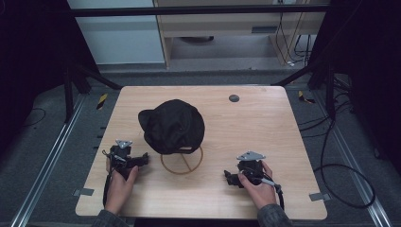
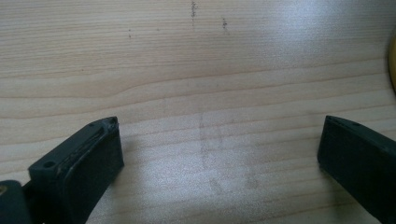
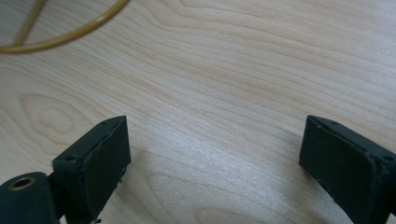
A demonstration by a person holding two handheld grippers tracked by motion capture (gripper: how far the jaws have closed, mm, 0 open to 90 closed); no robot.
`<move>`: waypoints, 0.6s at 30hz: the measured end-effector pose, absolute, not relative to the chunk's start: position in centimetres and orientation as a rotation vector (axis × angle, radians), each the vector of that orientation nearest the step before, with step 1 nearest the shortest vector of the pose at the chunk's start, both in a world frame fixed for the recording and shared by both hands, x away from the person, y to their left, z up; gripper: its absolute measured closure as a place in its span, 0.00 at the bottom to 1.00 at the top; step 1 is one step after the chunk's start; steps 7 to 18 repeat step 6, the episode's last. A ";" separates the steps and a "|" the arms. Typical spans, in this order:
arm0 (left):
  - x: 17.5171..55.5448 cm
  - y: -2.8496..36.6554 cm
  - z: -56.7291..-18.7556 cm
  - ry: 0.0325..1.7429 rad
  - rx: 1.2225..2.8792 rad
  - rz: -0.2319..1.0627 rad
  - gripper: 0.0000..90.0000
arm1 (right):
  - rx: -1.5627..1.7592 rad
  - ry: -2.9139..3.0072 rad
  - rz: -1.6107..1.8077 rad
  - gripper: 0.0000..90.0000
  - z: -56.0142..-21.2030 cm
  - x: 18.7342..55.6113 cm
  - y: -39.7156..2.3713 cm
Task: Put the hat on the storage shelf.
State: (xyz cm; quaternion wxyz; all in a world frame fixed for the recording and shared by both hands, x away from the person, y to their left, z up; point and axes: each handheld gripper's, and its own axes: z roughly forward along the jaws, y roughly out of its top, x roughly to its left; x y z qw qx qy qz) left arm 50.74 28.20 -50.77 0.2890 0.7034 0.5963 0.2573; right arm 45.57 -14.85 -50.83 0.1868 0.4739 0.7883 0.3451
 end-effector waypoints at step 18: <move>51.3 28.8 -50.7 1.627 1.860 0.700 0.00 | 1.299 2.199 0.950 0.06 -51.2 45.5 -14.6</move>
